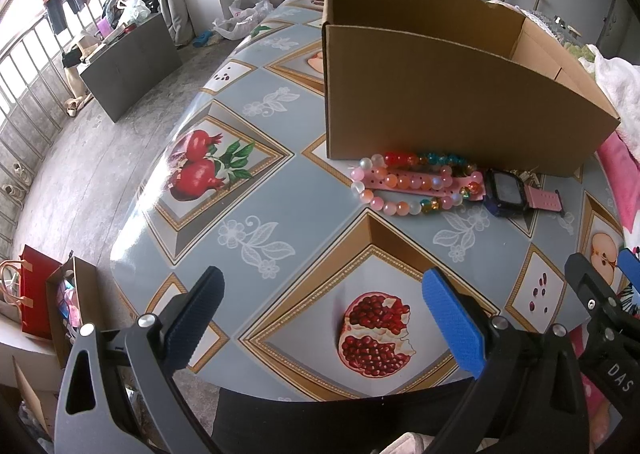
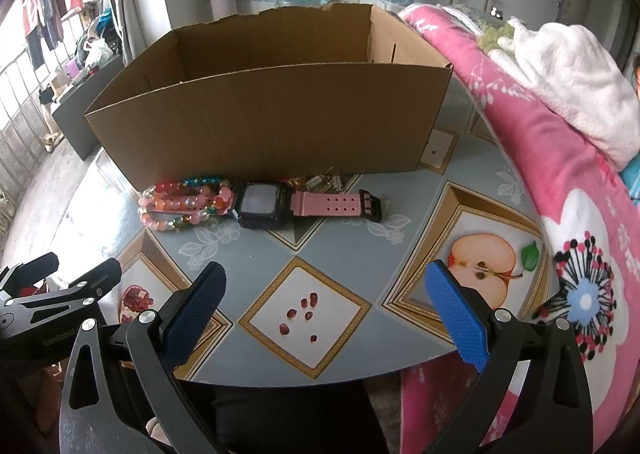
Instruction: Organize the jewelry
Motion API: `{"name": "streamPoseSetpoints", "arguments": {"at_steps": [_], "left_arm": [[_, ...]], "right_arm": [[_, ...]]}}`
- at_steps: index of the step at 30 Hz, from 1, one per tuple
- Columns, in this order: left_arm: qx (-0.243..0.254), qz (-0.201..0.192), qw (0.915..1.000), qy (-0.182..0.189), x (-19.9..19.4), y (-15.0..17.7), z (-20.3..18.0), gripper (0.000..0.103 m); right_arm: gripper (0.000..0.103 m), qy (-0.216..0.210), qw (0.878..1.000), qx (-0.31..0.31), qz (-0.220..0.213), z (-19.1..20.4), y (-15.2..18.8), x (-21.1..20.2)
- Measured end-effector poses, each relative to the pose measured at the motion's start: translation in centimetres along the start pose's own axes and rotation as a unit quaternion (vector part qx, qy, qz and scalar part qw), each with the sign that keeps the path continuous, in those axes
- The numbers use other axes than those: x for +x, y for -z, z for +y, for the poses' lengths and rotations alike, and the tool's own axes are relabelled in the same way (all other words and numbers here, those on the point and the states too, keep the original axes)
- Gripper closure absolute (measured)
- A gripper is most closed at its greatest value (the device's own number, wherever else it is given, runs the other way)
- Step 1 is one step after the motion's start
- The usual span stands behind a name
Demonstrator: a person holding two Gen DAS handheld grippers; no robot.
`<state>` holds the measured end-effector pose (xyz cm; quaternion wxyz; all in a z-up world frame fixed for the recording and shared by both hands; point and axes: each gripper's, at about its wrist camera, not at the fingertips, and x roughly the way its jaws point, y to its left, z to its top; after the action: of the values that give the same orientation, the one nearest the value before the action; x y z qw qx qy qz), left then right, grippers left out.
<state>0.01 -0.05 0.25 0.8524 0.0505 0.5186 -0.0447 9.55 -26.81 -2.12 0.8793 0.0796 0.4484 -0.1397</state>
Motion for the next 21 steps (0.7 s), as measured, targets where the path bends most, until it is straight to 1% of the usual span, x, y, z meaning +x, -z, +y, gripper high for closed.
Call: {"name": "streamPoseSetpoints", "arguments": {"at_steps": [21], "left_arm": [[-0.002, -0.001, 1.0000, 0.000, -0.08, 0.10, 0.12, 0.006]], "right_arm": [[0.007, -0.001, 1.000, -0.002, 0.002, 0.17, -0.04, -0.14]]}}
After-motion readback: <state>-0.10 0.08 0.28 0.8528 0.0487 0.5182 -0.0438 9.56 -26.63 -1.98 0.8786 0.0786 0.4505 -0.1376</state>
